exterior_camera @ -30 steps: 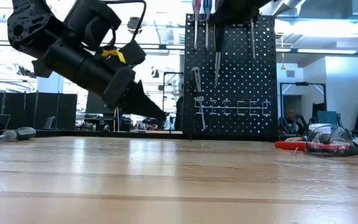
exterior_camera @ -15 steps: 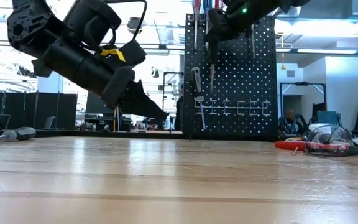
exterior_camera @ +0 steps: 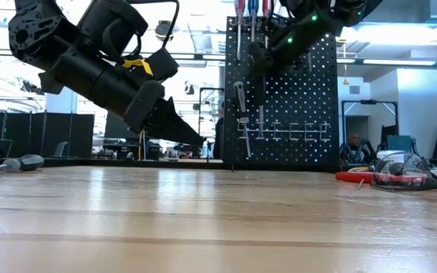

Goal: Hang tools onto peg board
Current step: Hang the left nut driver on the pegboard

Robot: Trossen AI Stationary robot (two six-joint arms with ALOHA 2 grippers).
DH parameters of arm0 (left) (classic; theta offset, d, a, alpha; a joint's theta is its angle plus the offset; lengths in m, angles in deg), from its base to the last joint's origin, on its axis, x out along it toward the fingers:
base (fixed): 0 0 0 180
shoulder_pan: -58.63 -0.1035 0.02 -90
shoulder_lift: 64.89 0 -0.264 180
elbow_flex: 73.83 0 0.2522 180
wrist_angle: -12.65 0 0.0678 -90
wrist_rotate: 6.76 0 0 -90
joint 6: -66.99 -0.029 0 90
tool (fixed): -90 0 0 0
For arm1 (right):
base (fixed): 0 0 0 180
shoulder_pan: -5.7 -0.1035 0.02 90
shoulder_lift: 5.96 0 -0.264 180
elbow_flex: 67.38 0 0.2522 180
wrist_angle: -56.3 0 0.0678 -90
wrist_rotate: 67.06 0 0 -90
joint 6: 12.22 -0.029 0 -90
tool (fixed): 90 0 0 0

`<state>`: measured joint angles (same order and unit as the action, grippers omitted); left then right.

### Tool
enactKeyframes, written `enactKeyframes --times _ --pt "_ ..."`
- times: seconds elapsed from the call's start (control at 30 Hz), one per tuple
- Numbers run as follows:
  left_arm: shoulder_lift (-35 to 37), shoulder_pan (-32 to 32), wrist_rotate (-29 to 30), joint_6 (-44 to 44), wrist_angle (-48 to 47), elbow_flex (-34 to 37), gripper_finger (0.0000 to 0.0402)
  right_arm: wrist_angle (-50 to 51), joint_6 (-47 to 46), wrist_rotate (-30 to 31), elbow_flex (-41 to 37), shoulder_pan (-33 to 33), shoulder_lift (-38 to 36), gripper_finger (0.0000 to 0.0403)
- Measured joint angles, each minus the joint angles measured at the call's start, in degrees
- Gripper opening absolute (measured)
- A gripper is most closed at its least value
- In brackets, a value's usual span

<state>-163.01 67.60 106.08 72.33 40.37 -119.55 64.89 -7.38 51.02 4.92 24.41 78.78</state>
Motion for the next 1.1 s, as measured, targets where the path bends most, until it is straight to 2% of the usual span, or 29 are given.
enactKeyframes --times 0.5,0.57,0.73,0.8,0.97,1.1 --pt "0.0 0.0 0.0 0.3 0.0 0.0 0.0129 4.9 -7.1 -5.9 0.0 4.9 0.0 0.0120" --pt "0.0 0.0 0.0 0.3 0.0 0.0 0.0129 5.1 -7.0 -5.8 0.0 4.9 0.0 0.0143" --pt "0.0 0.0 0.1 0.3 0.0 0.0 0.0129 5.0 -6.4 -5.7 0.0 4.5 0.0 0.0239" --pt "0.0 0.0 0.0 0.3 0.0 0.0 0.0129 4.9 -5.9 -5.7 0.0 4.6 0.0 0.0261" --pt "0.0 0.0 0.1 0.3 0.0 0.0 0.0129 4.9 -5.3 -5.7 0.0 3.8 -1.4 0.0276" --pt "0.3 0.6 0.1 0.3 -0.3 0.0 0.0129 5.4 -3.5 -5.5 0.0 0.7 -3.8 0.0278"
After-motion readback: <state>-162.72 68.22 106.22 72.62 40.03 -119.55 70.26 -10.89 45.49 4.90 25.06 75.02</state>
